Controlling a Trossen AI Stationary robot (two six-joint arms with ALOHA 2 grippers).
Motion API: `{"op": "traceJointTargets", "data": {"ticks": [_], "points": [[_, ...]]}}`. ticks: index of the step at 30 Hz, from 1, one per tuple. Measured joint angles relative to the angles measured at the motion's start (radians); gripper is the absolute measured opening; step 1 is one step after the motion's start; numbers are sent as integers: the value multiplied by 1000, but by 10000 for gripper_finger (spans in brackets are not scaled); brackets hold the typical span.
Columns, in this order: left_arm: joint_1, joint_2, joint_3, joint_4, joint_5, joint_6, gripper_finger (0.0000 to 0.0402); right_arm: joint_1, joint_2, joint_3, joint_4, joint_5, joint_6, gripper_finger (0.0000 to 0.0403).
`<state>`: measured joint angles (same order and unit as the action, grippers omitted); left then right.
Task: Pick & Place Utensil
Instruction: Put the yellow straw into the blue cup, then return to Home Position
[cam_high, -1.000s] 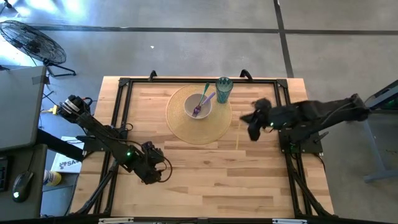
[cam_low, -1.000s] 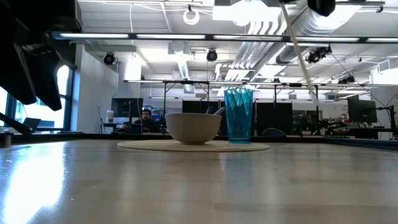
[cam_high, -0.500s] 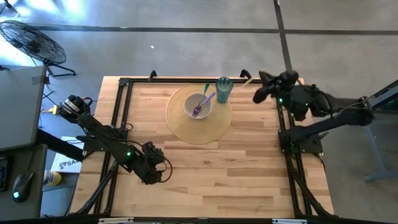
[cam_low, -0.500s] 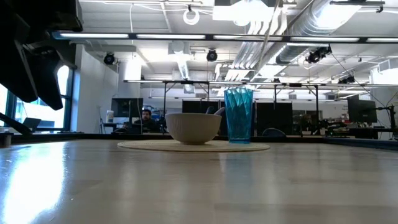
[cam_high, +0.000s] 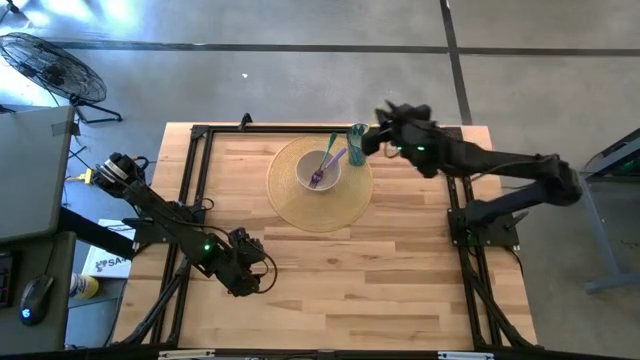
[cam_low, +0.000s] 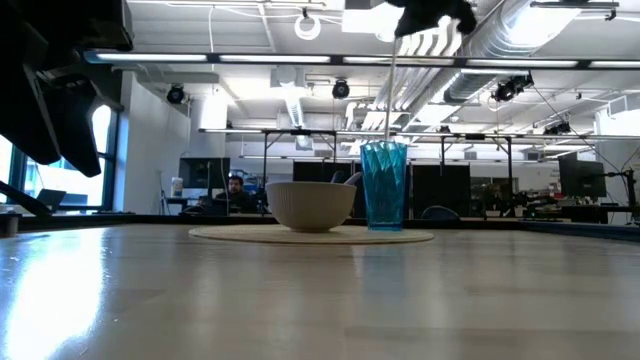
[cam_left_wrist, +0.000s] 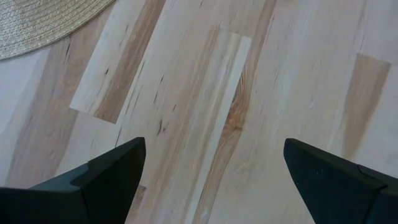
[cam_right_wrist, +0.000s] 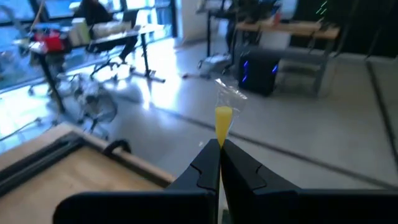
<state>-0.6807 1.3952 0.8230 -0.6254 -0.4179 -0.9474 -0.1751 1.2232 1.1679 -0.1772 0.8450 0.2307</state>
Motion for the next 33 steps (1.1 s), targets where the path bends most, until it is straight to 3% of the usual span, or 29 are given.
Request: {"op": "traceJointTargets", "data": {"ticks": [9,16,25,33], "points": [[0,0,0,0,0,0,378,-78,130,0,-6,-191,86,10],[0,0,0,0,0,0,378,-107,115,0,-66,-276,105,74],[0,0,0,0,0,0,378,-108,-16,-1,-190,-300,141,182],[0,0,0,0,2,0,378,14,-185,-1,-420,-205,104,196]]}}
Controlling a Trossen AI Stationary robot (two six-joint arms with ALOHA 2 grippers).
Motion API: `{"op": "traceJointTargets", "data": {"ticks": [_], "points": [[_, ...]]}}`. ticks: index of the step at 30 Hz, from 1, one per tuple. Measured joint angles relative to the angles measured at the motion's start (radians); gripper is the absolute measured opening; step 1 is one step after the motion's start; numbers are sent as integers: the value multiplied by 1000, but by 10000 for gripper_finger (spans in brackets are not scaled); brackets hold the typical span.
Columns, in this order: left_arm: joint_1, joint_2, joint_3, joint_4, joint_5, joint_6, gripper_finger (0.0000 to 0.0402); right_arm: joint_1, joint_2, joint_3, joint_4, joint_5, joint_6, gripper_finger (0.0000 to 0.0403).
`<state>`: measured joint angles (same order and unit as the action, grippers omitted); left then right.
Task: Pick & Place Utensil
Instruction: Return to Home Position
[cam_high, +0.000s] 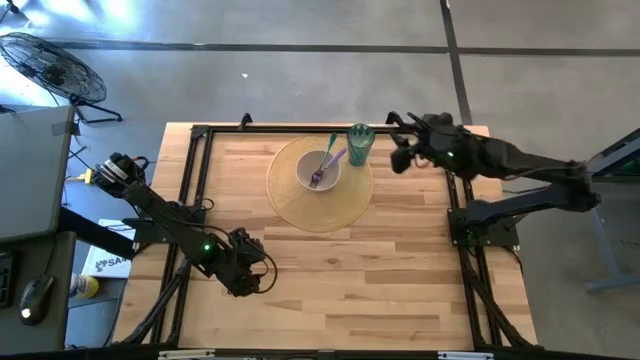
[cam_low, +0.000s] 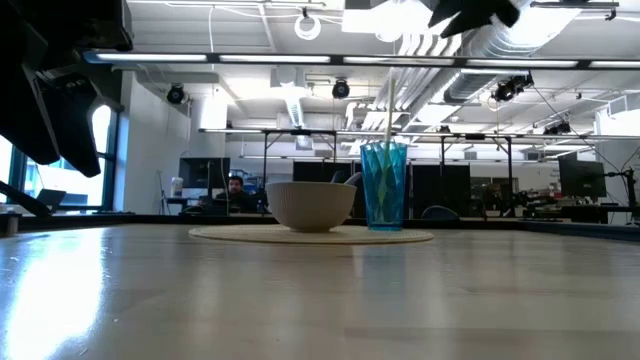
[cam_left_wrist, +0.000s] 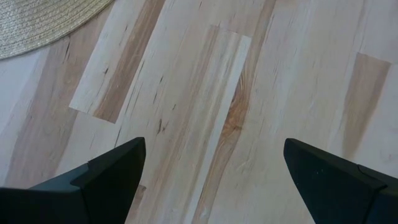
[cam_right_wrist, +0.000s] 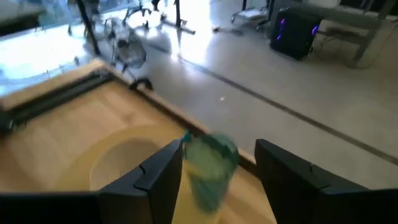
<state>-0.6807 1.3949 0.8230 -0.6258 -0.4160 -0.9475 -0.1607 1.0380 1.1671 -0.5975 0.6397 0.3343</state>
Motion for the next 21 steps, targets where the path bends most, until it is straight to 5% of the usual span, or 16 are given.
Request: {"op": "traceJointTargets", "data": {"ticks": [8,15,21], "points": [[0,0,0,0,2,0,378,189,-103,-138,-67,-150,92,197],[0,0,0,0,6,0,378,334,-151,-376,169,-266,102,197],[0,0,0,1,6,0,378,352,-150,-584,371,-237,146,197]]}}
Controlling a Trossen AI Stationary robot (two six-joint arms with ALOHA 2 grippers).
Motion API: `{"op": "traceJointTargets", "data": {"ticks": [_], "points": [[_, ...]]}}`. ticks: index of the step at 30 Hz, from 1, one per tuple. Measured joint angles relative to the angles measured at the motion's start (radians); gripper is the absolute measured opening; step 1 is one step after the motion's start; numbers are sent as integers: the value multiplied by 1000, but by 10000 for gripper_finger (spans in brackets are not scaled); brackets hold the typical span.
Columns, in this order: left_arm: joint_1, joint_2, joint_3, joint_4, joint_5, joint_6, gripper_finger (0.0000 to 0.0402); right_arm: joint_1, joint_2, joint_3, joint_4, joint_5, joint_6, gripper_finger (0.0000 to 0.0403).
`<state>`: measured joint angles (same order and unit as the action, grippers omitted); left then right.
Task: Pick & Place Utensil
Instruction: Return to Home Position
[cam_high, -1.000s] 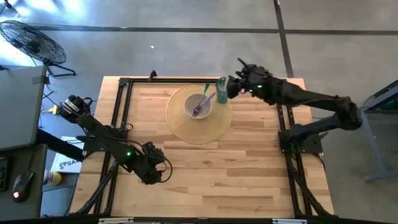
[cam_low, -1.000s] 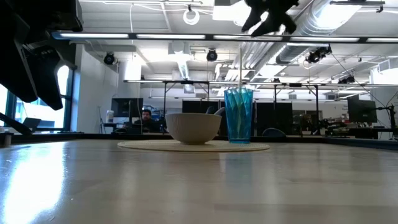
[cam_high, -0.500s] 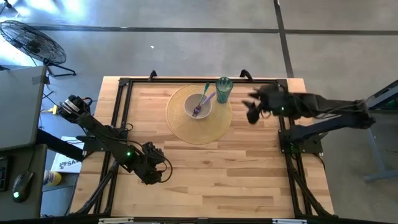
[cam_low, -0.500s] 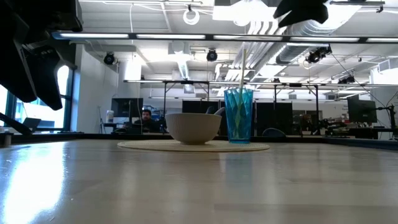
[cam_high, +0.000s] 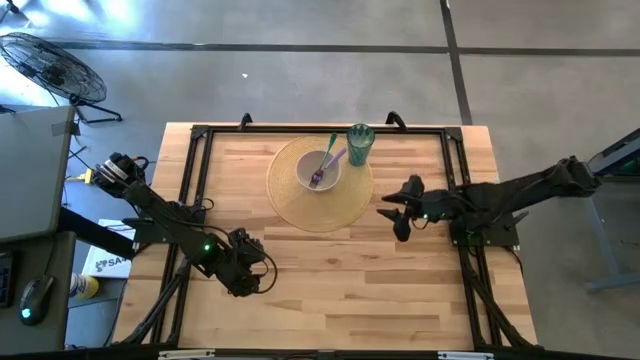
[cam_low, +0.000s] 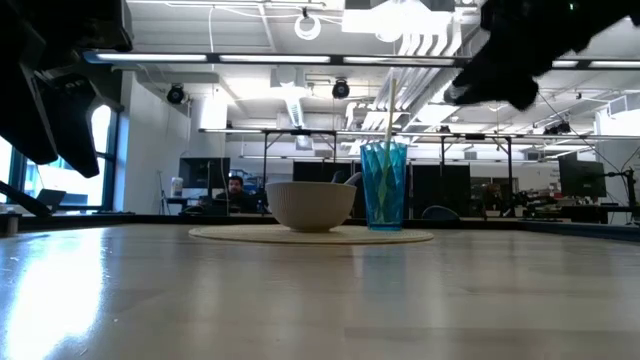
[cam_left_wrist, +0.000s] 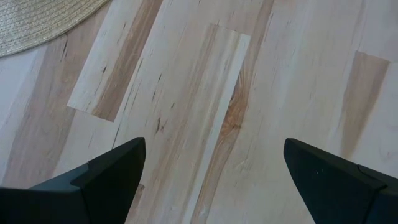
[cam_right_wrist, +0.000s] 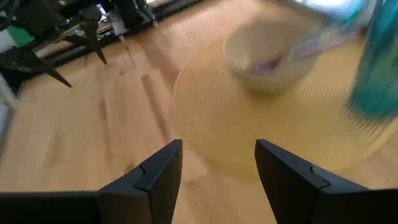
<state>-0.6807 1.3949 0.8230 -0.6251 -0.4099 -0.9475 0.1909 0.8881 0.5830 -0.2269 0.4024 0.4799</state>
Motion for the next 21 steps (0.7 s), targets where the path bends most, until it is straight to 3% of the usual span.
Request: {"op": "traceJointTargets", "data": {"ticks": [3,7,10,17,21], "points": [[4,0,0,13,-49,69,378,-1,2,-95,103,-48,126,197],[60,-1,2,54,-179,236,378,-2,-13,-152,306,-80,50,197],[110,-1,2,151,-271,357,378,0,-42,-157,364,-150,-39,197],[237,-45,-49,302,-285,532,378,2,-209,-156,382,-355,-140,197],[309,-158,-135,395,-286,573,378,2,-271,-156,380,-387,-177,197]]}}
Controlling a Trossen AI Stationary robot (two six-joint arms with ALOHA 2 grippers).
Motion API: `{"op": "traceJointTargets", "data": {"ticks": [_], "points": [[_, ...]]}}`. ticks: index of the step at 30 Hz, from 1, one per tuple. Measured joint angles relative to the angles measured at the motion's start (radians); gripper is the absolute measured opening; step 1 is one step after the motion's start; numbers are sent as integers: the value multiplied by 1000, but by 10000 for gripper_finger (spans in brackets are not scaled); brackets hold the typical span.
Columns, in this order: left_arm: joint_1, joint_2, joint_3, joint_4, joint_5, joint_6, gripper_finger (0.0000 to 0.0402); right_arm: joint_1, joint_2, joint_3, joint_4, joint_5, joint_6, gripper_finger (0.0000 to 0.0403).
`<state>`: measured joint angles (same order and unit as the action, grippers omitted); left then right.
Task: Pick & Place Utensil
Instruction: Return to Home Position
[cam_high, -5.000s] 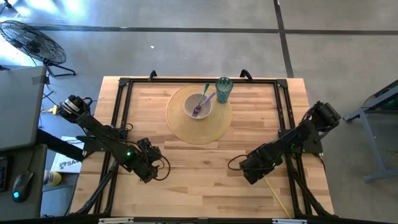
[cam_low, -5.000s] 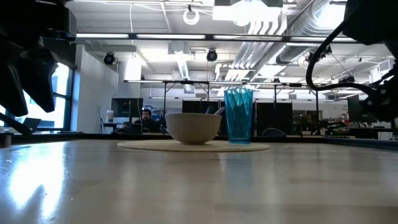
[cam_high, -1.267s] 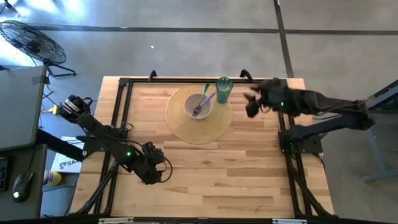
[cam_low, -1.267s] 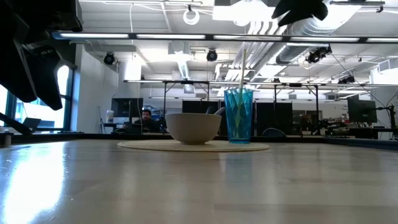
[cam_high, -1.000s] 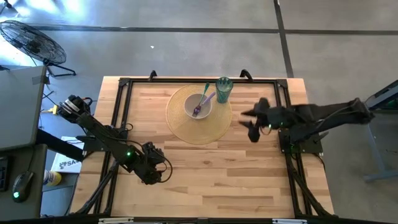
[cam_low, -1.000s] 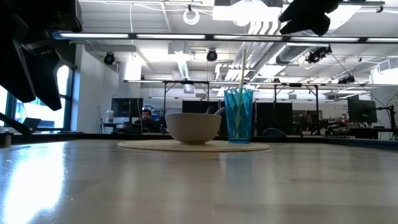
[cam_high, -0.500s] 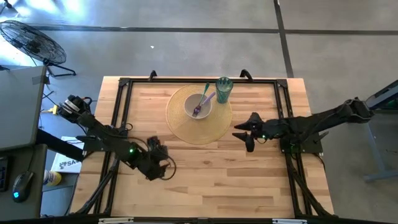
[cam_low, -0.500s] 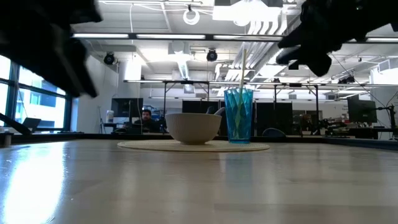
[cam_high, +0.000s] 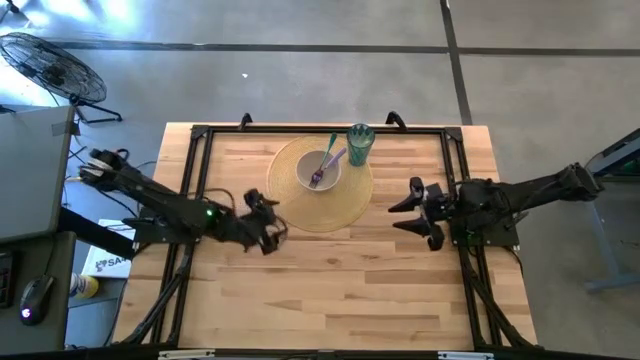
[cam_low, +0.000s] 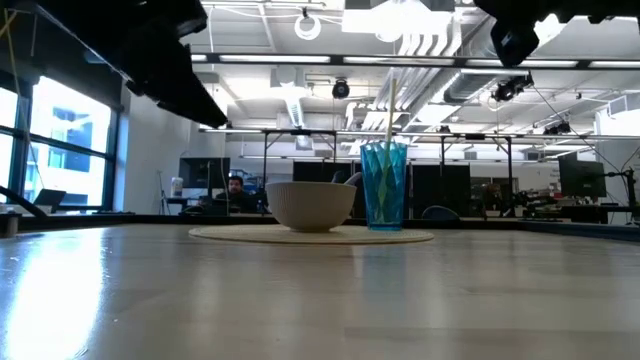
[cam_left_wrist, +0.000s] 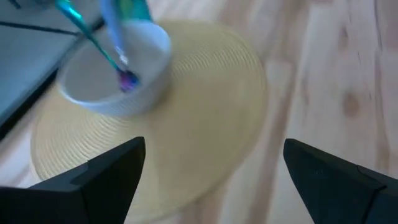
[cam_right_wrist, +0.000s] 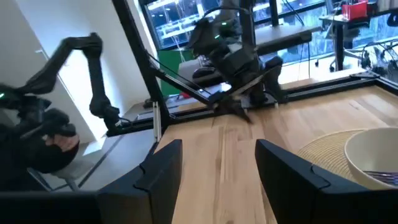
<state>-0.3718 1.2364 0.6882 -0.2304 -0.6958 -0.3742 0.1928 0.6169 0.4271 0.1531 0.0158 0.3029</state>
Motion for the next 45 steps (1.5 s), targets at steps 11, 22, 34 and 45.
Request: {"op": "traceJointTargets", "data": {"ticks": [11,22,34,45], "points": [[160,-439,-241,217,54,163,378,0,-163,0,-20,-95,-131,197],[189,-782,-350,228,57,213,378,0,-342,0,0,-267,-224,197],[189,-1129,-414,90,24,213,378,0,-384,-24,67,-311,-190,197],[189,-1223,-482,69,18,235,378,-80,-615,-380,444,-453,-81,197]]}}
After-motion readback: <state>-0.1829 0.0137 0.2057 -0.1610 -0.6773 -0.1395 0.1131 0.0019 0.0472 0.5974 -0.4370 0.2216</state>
